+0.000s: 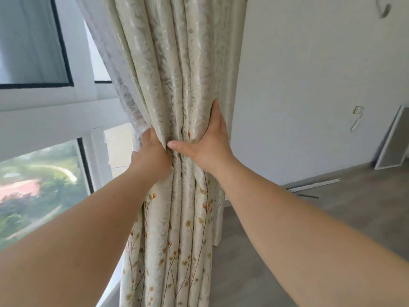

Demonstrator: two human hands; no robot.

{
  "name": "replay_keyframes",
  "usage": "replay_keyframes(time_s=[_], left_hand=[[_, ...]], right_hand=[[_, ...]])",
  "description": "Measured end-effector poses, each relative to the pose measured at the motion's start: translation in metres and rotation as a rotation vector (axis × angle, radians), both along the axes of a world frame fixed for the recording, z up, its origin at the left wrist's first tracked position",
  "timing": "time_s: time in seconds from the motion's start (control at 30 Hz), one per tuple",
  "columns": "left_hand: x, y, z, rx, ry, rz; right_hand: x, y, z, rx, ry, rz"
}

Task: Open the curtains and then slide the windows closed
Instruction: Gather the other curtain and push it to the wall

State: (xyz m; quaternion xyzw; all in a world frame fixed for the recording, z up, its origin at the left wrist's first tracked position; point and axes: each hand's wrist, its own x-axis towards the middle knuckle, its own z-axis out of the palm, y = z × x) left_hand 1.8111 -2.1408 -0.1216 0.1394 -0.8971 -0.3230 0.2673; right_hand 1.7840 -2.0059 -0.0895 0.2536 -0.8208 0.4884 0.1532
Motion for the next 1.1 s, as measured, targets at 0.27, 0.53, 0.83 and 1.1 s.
replay_keyframes(time_s=[0.27,0.53,0.83,1.1], left_hand=[[-0.147,0.021,-0.005,-0.171,-0.063,-0.008],[-0.326,0.013,-0.016,-0.183,-0.010,-0.088],[-0.494,0.019,-0.008,-0.079,-0.001,-0.242],[-0.633,0.046,-0.011,-0.091,-0.045,-0.186]], right_hand=[[-0.148,0.011,-0.002,-0.057,0.004,0.071],[-0.306,-0.002,-0.010,-0.127,-0.011,0.047],[-0.466,-0.001,-0.012,-0.159,-0.051,-0.114],[-0.590,0.031,-0.005,-0.005,0.081,-0.399]])
